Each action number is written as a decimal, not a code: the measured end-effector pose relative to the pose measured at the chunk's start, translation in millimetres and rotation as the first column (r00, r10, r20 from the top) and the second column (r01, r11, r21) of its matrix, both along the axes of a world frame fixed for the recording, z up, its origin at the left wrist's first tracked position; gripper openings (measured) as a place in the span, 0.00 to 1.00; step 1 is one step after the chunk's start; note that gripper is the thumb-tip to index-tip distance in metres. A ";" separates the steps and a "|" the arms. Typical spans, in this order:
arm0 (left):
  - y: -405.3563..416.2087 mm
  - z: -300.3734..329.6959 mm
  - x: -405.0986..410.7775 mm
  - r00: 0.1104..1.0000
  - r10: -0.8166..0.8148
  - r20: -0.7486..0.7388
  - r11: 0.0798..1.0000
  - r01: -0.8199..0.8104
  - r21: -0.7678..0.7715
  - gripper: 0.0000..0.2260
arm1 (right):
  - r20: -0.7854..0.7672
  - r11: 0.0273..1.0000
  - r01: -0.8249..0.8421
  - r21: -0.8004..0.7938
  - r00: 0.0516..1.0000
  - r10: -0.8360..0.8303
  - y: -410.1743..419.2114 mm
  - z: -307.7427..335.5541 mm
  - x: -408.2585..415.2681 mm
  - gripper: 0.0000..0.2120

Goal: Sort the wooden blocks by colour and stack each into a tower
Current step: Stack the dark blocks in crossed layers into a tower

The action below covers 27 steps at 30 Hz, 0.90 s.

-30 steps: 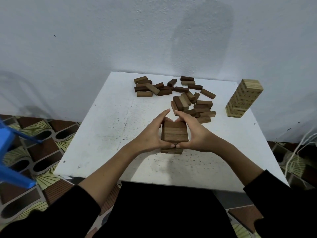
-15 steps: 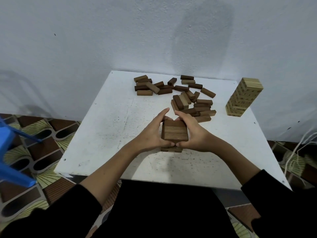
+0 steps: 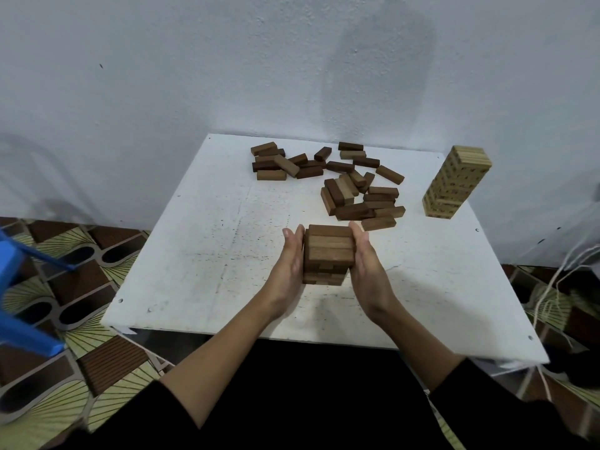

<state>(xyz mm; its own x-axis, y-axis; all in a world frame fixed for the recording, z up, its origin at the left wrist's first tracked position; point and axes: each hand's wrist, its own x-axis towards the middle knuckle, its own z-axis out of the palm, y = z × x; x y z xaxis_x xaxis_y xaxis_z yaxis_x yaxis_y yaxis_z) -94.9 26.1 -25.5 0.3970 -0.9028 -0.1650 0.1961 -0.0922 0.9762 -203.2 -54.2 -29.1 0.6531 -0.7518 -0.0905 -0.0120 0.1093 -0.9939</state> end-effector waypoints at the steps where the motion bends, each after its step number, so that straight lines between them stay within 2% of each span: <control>1: 0.4 -1.0 -1.3 0.999 -0.036 -0.012 0.999 0.036 0.003 0.30 | 0.014 1.000 0.006 0.000 1.000 -0.006 -0.3 -1.5 1.6 0.31; 4: 1.6 -0.4 -3.1 0.997 -0.055 -0.060 0.998 0.058 0.037 0.32 | -0.053 0.999 -0.010 -0.038 0.999 0.008 1.3 -3.8 2.2 0.32; 7: 2.3 -0.5 -1.0 0.993 -0.097 -0.073 0.995 0.099 0.019 0.38 | -0.062 0.999 -0.031 -0.029 0.998 0.029 -1.0 -5.9 1.4 0.34; 9: 2.2 0.4 -1.8 0.992 -0.099 -0.072 0.995 0.100 0.017 0.39 | -0.050 0.998 -0.049 -0.025 0.998 0.048 0.4 -4.2 2.5 0.35; 15: 1.5 -0.5 -1.9 0.995 -0.095 -0.040 0.994 0.097 0.042 0.29 | -0.040 1.000 -0.027 0.007 0.999 0.027 -1.0 -10.7 2.0 0.26; 18: 0.3 -0.2 -2.1 0.993 -0.085 -0.085 0.996 0.088 0.034 0.29 | -0.037 0.999 -0.046 0.009 0.998 0.046 -0.8 -10.9 1.6 0.24; 24: -0.9 -4.0 -1.9 0.995 -0.088 -0.054 0.995 0.091 0.044 0.27 | -0.004 0.999 -0.033 0.029 0.999 0.033 1.6 -7.5 3.0 0.18; 27: 1.6 -3.8 -1.8 0.994 -0.106 -0.022 0.994 0.107 0.030 0.20 | -0.009 0.998 -0.044 0.051 0.999 0.045 -0.1 -9.9 2.1 0.17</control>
